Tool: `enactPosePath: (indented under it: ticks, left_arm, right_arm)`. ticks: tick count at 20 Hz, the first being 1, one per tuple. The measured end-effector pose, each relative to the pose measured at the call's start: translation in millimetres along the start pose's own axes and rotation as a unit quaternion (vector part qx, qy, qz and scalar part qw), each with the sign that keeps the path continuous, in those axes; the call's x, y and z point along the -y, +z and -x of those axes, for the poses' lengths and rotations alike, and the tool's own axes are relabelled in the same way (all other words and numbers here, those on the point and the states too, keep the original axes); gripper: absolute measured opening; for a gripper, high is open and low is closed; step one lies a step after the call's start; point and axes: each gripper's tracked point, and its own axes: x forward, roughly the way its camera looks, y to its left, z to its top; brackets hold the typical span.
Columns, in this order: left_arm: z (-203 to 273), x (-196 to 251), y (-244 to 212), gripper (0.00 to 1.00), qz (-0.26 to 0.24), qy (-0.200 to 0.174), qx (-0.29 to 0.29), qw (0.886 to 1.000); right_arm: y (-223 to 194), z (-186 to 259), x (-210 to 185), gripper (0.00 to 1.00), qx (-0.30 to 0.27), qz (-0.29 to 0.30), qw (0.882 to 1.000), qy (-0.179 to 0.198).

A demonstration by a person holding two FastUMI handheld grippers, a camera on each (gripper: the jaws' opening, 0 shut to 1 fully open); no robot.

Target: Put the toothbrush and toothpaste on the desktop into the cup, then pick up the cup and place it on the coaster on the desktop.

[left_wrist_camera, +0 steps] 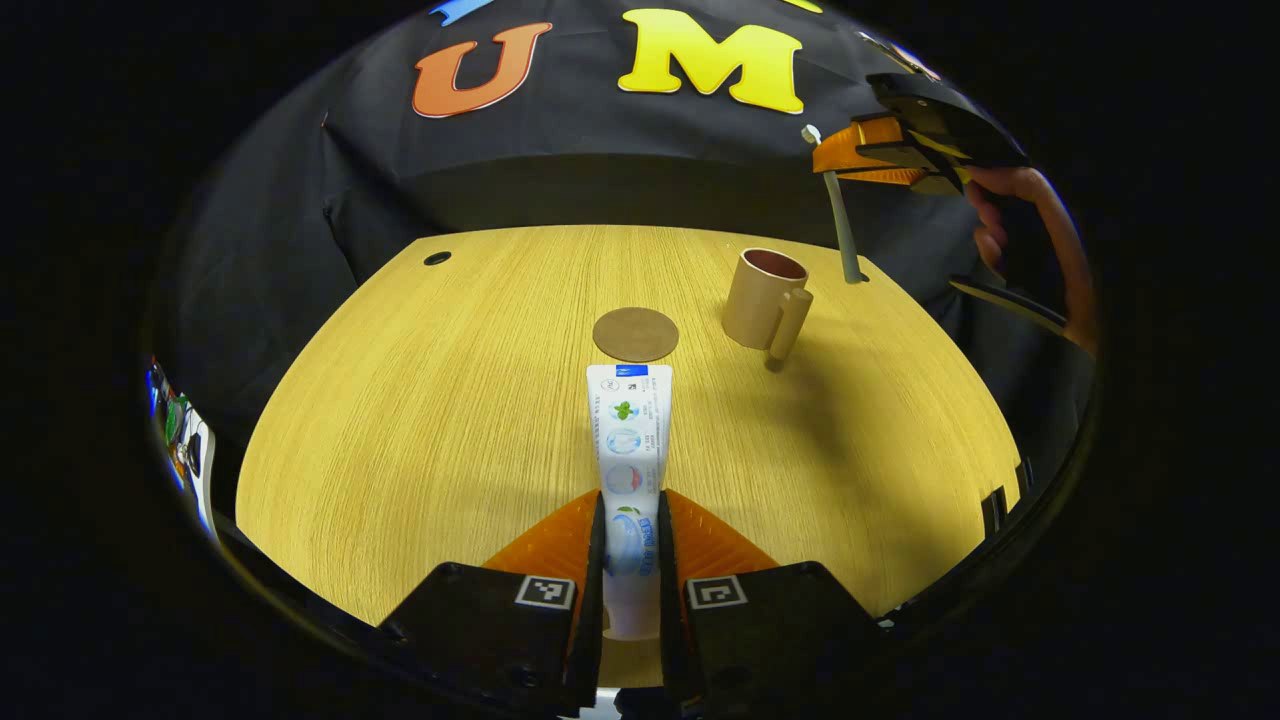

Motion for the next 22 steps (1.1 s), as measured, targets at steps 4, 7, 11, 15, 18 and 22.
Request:
enactPosePath:
  ticks: [4, 7, 11, 15, 18, 22]
  left_arm:
    - [-10.2, -9.0, 2.9, 0.27, 0.023, 0.018, -0.003, 1.0]
    - [-15.4, -15.8, 5.3, 0.27, 0.024, 0.031, -0.008, 0.999]
    - [-19.2, -25.1, 12.2, 0.27, 0.034, 0.043, -0.007, 0.998]
    - [-20.7, -30.5, 13.5, 0.27, 0.031, 0.054, -0.01, 0.998]
    - [-18.4, -34.2, 14.3, 0.27, 0.027, 0.056, -0.01, 0.998]
    - [-17.0, -30.2, 16.1, 0.27, 0.02, 0.052, -0.009, 0.998]
  right_arm:
    - [15.2, -26.7, -13.3, 0.0, 0.027, 0.009, 1.0, 0.013]
    - [15.1, -41.1, -23.4, 0.0, 0.035, 0.007, 0.999, 0.03]
    - [6.2, -57.8, -22.9, 0.0, 0.033, 0.006, 0.999, 0.032]
    - [2.3, -66.5, -16.4, 0.0, 0.039, 0.004, 0.999, 0.027]
    - [-1.3, -69.9, -12.7, 0.0, 0.04, 0.004, 0.999, 0.027]
    - [-6.8, -70.9, -8.0, 0.06, 0.038, 0.006, 0.999, 0.023]
